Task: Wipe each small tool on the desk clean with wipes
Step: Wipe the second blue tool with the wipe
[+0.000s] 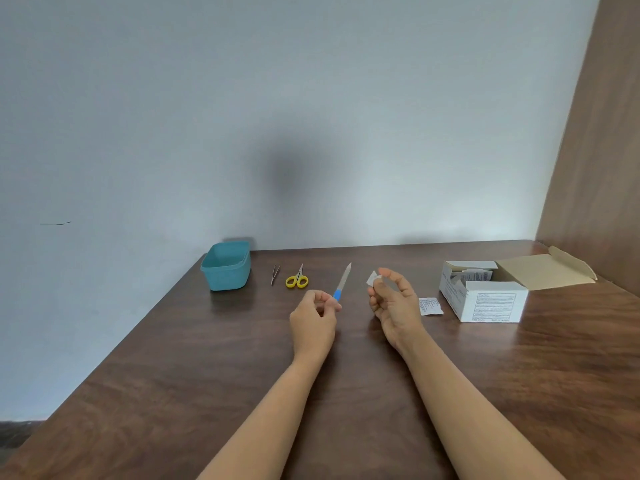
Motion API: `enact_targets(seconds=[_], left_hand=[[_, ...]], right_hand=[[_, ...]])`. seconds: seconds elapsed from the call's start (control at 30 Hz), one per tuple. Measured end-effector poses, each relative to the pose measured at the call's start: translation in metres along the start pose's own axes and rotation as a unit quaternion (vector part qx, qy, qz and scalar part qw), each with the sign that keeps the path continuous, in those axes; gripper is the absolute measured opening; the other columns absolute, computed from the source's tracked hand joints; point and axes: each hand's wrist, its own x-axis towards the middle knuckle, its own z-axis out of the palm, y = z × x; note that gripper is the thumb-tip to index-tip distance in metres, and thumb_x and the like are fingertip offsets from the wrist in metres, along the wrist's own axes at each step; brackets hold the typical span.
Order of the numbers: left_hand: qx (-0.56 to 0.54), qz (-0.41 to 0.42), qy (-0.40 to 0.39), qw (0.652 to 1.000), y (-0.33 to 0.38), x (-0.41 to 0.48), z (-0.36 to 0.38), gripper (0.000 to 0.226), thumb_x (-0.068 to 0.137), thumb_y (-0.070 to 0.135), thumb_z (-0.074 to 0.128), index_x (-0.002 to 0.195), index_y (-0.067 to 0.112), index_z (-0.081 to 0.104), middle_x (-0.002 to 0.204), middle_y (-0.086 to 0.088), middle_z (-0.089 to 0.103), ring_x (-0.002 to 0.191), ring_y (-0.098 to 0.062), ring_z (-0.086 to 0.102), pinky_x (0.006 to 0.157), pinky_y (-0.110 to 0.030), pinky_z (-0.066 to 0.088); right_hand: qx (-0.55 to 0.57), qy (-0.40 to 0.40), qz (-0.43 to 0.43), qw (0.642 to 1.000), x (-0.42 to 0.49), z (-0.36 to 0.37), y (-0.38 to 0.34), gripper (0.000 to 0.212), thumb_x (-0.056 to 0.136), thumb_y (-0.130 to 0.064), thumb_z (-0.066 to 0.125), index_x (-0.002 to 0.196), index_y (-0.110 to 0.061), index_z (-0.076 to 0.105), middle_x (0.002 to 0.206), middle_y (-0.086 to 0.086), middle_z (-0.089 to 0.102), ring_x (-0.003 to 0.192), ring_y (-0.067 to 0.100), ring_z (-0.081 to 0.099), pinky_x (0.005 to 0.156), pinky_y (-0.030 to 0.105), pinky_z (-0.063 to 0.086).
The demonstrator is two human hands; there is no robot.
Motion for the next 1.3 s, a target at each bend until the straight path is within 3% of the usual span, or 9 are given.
enact_targets(seconds=[0.23, 0.37, 0.5, 0.6, 0.8, 1.03, 1.3], left_hand=[[-0.062, -0.012, -0.020, 0.998, 0.0031, -0.0003, -0.0003, 0.021, 0.087, 0.007, 0.062, 0.074, 0.024, 0.061, 0.079, 0.007, 0.071, 0.062, -0.001, 0.056, 0.055, -0.010, 0.041], [-0.068, -0.022, -0.027, 0.997, 0.0025, 0.0024, 0.0001, 0.018, 0.086, 0.007, 0.063, 0.076, 0.022, 0.063, 0.078, 0.008, 0.070, 0.067, -0.003, 0.058, 0.059, -0.016, 0.043], [-0.069, -0.027, -0.033, 0.997, 0.0010, 0.0050, 0.0015, 0.009, 0.083, 0.009, 0.066, 0.079, 0.017, 0.065, 0.081, 0.004, 0.071, 0.077, -0.008, 0.064, 0.066, -0.020, 0.048], [-0.064, -0.033, -0.044, 0.996, 0.0006, 0.0060, 0.0021, 0.005, 0.083, 0.012, 0.068, 0.082, 0.016, 0.066, 0.081, 0.004, 0.071, 0.080, -0.010, 0.065, 0.069, -0.024, 0.050], [-0.035, -0.016, -0.047, 0.998, 0.0016, 0.0061, 0.0018, 0.004, 0.081, 0.014, 0.069, 0.080, 0.017, 0.068, 0.077, 0.004, 0.070, 0.075, -0.009, 0.062, 0.061, -0.014, 0.043], [0.020, -0.002, -0.032, 0.999, 0.0022, 0.0057, 0.0012, 0.005, 0.087, 0.017, 0.066, 0.083, 0.018, 0.068, 0.079, 0.003, 0.069, 0.072, -0.006, 0.056, 0.053, -0.008, 0.037], [0.054, -0.001, -0.016, 0.998, 0.0032, 0.0038, 0.0013, 0.008, 0.090, 0.017, 0.062, 0.083, 0.021, 0.063, 0.081, 0.003, 0.067, 0.078, -0.011, 0.059, 0.057, -0.015, 0.038]], right_hand=[[-0.047, -0.016, -0.006, 0.999, -0.0026, 0.0016, 0.0022, 0.013, 0.088, 0.004, 0.058, 0.089, -0.008, 0.063, 0.084, 0.008, 0.070, 0.068, 0.010, 0.070, 0.065, 0.019, 0.056], [-0.001, 0.007, 0.015, 1.000, -0.0002, 0.0030, 0.0000, 0.008, 0.089, -0.002, 0.059, 0.085, -0.003, 0.065, 0.073, 0.007, 0.070, 0.073, 0.017, 0.070, 0.069, 0.021, 0.058], [0.019, 0.035, 0.020, 0.999, 0.0034, 0.0028, 0.0012, 0.009, 0.089, -0.009, 0.063, 0.082, -0.005, 0.065, 0.064, 0.004, 0.068, 0.068, 0.016, 0.070, 0.062, 0.021, 0.057], [0.002, 0.029, 0.006, 1.000, 0.0041, 0.0018, 0.0040, 0.004, 0.086, -0.003, 0.066, 0.084, -0.006, 0.068, 0.069, 0.003, 0.071, 0.066, 0.012, 0.070, 0.061, 0.020, 0.056], [-0.028, 0.033, -0.024, 0.999, 0.0043, 0.0045, 0.0060, 0.021, 0.080, 0.012, 0.064, 0.089, -0.008, 0.063, 0.083, 0.006, 0.071, 0.070, 0.010, 0.067, 0.065, 0.018, 0.057], [-0.034, 0.036, -0.019, 0.999, 0.0055, 0.0037, 0.0039, 0.021, 0.082, 0.010, 0.059, 0.094, -0.006, 0.067, 0.085, 0.008, 0.068, 0.073, 0.011, 0.061, 0.065, 0.017, 0.055], [-0.051, 0.008, -0.010, 0.999, 0.0063, 0.0018, 0.0049, 0.025, 0.082, 0.008, 0.064, 0.102, -0.004, 0.068, 0.088, 0.003, 0.072, 0.078, 0.009, 0.066, 0.069, 0.017, 0.056]])
